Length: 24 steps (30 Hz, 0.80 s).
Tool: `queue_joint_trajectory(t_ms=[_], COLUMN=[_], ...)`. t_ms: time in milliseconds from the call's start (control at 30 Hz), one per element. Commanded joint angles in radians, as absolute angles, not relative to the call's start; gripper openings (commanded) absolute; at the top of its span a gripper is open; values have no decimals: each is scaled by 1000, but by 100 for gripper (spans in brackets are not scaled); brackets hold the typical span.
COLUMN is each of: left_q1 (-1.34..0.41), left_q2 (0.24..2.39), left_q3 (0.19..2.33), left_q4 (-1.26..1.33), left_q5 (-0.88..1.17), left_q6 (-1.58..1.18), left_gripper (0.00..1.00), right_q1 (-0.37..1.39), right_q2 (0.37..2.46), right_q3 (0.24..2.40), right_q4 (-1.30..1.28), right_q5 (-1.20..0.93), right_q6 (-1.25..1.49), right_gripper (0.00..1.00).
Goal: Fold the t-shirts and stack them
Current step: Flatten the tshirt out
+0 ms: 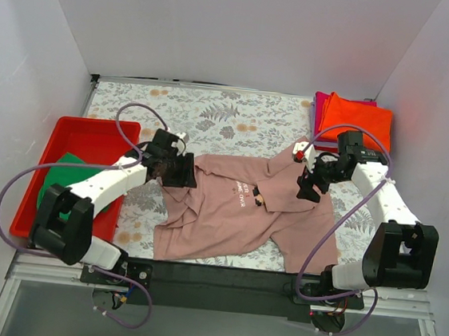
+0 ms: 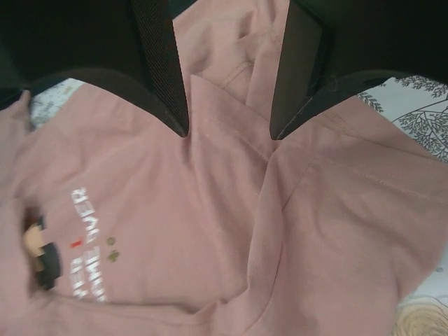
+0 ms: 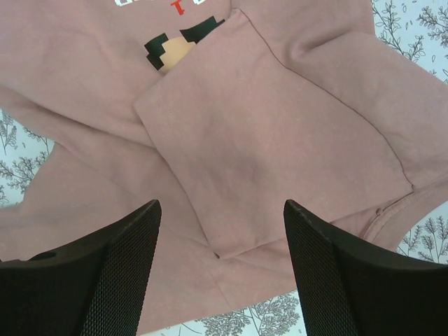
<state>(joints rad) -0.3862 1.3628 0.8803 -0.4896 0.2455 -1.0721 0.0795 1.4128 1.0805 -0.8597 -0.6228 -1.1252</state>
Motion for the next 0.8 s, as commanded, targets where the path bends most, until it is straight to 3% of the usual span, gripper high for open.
queue_joint_trajectory(t_ms=[0, 167, 467, 767], left_q1=[-445, -466, -466, -453], left_q2=[1434, 1502, 1388, 1474], left_q3=[913, 934, 907, 907], left_q4=[-522, -537, -548, -568], left_q5=[129, 12, 12, -81], left_q6=[-1054, -1042, -1016, -983], left_gripper=[49, 49, 48, 40], right_q1=[78, 78, 78, 78], right_q2=[1407, 1387, 1385, 1373], right_q3=[1063, 1043, 1017, 1008], right_q4=[-874, -876, -873, -874], right_q5=[-683, -672, -675, -673], right_q6=[-1104, -1100, -1094, -1091], right_gripper=[77, 76, 76, 75])
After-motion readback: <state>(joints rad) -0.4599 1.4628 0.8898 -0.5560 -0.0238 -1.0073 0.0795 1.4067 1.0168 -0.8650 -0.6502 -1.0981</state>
